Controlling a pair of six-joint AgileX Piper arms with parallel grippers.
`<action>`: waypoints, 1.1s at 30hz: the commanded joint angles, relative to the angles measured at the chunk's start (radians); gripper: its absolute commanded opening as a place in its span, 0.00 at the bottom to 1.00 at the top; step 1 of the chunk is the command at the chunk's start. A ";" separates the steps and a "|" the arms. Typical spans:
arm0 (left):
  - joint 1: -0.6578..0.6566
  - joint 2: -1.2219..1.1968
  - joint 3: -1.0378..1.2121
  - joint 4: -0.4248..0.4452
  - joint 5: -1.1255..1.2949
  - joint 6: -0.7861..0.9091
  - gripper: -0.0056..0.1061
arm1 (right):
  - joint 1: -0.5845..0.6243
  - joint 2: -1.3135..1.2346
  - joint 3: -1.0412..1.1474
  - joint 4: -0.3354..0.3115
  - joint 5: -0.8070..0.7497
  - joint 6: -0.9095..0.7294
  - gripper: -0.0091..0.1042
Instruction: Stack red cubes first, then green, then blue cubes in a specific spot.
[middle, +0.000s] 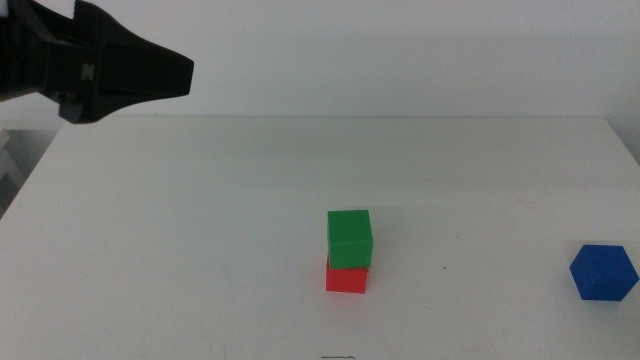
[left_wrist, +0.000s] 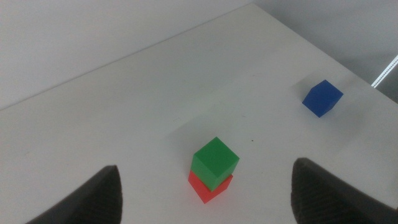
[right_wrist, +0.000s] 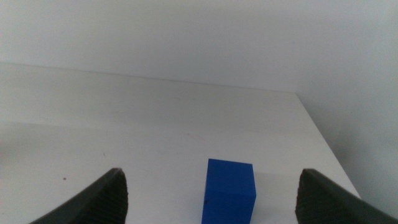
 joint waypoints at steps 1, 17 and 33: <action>0.002 -0.013 -0.021 -0.056 -0.050 0.003 0.88 | -0.003 -0.012 -0.040 -0.002 -0.045 -0.005 0.91; 0.002 -0.013 -0.021 -0.056 -0.051 0.003 0.88 | -0.002 0.512 -0.816 0.054 0.833 -0.011 0.91; 0.002 -0.013 -0.021 -0.056 -0.053 0.003 0.88 | -0.002 1.021 -1.200 0.130 1.128 0.071 0.91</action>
